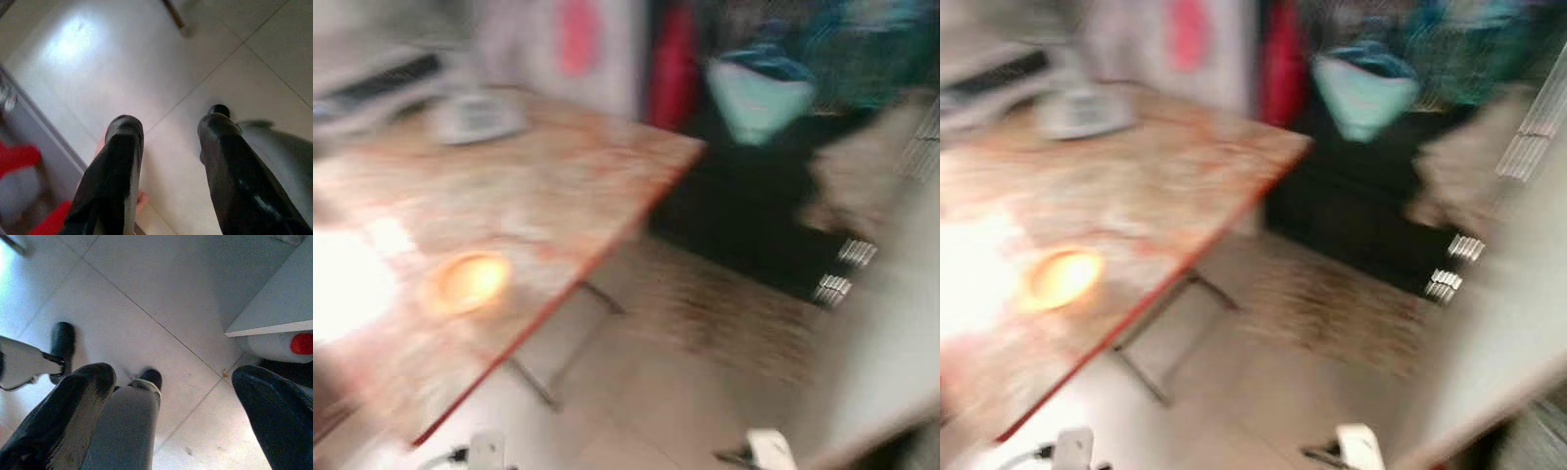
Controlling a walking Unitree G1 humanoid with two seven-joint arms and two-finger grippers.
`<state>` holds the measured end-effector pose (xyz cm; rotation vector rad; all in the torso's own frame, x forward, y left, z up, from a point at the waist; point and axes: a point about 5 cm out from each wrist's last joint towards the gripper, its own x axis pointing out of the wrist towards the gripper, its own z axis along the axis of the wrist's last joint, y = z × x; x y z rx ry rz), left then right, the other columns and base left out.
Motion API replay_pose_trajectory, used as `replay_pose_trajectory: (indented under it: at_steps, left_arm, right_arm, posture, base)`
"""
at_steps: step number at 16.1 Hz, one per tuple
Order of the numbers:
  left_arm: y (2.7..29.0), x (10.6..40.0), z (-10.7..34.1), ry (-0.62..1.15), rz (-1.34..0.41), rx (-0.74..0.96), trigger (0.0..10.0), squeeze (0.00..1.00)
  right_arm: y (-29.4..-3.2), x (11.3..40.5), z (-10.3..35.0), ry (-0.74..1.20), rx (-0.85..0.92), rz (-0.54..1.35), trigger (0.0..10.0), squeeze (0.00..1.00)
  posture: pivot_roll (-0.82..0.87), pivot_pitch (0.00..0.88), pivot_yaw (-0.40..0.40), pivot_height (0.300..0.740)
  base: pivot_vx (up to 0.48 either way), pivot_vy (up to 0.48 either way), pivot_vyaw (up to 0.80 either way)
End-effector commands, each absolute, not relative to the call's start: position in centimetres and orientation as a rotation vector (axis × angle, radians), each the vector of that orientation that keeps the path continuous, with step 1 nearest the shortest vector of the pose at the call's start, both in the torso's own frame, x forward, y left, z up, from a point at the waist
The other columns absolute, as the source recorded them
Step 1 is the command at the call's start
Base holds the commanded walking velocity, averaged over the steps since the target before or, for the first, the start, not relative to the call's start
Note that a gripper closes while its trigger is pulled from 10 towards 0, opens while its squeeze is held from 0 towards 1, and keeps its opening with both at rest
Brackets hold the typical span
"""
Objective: Restocking fridge
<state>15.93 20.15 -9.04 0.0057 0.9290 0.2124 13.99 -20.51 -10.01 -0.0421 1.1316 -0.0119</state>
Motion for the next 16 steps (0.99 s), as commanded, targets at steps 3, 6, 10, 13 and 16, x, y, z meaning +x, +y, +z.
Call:
replay_pose_trajectory:
  at_steps: [3,6,10,13,16]
  left_arm:
    - [20.8,15.6,-9.1,0.943,0.222,0.033,10.0,0.0]
    - [20.8,15.6,-9.1,0.944,0.222,0.037,10.0,0.0]
    - [20.8,15.6,-9.0,0.934,0.211,0.057,10.0,0.0]
    - [21.8,17.0,-7.7,0.779,0.29,0.097,10.0,0.0]
    - [22.9,18.4,-5.7,0.564,0.384,0.142,10.0,0.0]
  right_arm:
    - [-19.9,14.7,-9.8,1.115,-0.048,0.014,10.0,0.0]
    - [-19.9,14.7,-9.9,1.117,-0.05,0.019,10.0,0.0]
    - [-19.8,14.5,-9.9,1.123,-0.039,0.02,10.0,0.0]
    - [-19.8,14.3,-10.0,1.126,-0.045,0.031,10.0,0.0]
    - [-19.9,14.3,-10.0,1.128,-0.049,0.038,10.0,0.0]
  posture:
    - [0.01,0.047,0.018,0.74]
    - [0.02,0.04,0.02,0.74]
    - [0.02,0.022,0.025,0.74]
    - [0.02,0.007,0.031,0.74]
    - [0.03,0.0,0.034,0.74]
  base:
    - [0.0,0.0,0.8]
    - [0.0,0.0,0.8]
    - [0.0,0.0,0.6]
    - [0.0,0.0,0.0]
    - [0.0,0.0,0.0]
